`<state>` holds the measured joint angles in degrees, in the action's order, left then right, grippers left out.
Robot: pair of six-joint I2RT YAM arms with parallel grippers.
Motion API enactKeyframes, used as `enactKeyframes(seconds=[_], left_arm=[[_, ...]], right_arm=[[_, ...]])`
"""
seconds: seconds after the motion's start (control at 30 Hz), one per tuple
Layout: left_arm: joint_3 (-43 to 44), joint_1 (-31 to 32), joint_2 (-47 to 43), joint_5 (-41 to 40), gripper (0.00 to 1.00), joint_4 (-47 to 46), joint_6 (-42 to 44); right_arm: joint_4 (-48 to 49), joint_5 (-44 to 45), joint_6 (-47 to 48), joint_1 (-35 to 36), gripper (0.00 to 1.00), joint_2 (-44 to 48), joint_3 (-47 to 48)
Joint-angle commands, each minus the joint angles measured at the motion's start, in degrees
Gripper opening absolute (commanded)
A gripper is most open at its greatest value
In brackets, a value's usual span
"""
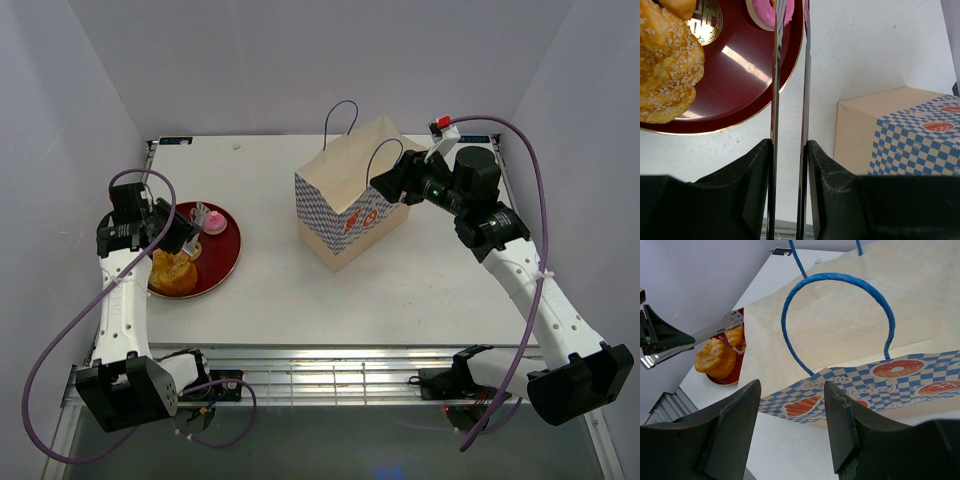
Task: Place the fake bread into the paper bag
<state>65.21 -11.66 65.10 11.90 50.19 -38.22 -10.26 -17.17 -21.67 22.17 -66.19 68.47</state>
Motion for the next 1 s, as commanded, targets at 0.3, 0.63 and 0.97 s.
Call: enactKeyframes(seconds=[0.3, 0.63, 0.97], left_arm=[[-12.55, -5.56, -4.63, 9.98, 0.47, -10.55, -7.04], [-17.48, -6.97, -5.16, 13.14, 0.58, -15.21, -8.98], [-20.74, -8.2, -3.76, 15.87, 0.62, -18.9, -10.91]], right_arm=[[0.59, -1.02, 0.4, -0.29, 0.6, 2.21, 0.35], [0.59, -1.02, 0.4, -0.46, 0.6, 2.12, 0.26], [0.68, -1.38, 0.4, -0.55, 0.6, 1.68, 0.26]])
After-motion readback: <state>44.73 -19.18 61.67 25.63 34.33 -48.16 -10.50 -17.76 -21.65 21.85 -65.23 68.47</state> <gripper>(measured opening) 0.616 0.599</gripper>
